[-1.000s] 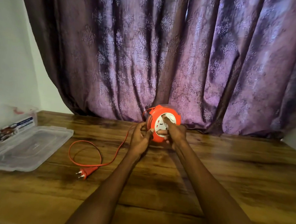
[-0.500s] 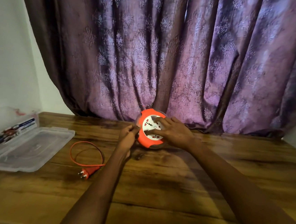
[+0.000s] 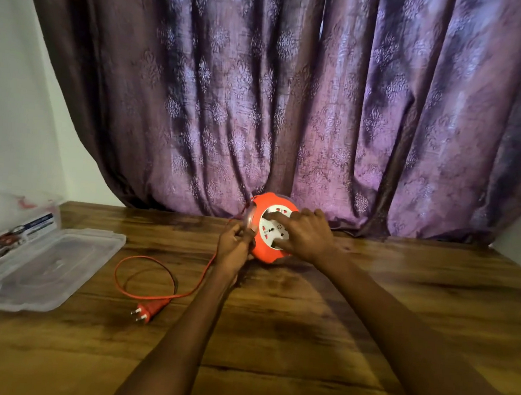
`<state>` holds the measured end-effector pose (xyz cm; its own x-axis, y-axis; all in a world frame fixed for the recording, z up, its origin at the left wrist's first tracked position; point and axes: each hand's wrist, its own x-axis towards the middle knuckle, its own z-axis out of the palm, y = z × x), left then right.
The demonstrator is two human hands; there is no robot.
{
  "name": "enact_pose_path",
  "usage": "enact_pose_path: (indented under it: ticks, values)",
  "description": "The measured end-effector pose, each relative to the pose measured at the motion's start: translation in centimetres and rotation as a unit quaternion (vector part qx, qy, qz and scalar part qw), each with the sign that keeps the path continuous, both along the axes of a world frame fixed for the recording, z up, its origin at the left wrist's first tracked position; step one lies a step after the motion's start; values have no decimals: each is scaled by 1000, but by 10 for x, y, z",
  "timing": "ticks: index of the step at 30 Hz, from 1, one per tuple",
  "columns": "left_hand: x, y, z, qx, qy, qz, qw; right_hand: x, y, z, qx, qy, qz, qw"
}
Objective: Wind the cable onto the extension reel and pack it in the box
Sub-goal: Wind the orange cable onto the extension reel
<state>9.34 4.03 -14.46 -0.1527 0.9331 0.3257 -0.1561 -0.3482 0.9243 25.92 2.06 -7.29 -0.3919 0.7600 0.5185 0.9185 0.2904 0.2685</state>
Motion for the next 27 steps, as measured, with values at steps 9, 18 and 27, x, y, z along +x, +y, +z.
enact_pose_path:
  ticks: [9, 18, 27]
  values:
    - [9, -1, 1, 21, -42, 60, 997, -32, 1, -6, -153, 522, -96, 833]
    - [7, -3, 2, 14, -85, 37, 996, -39, 3, -10, -243, 785, 12, 570]
    - [-22, 3, 4, -2, -48, 30, 998, 2, 0, 1, -44, 21, 174, 984]
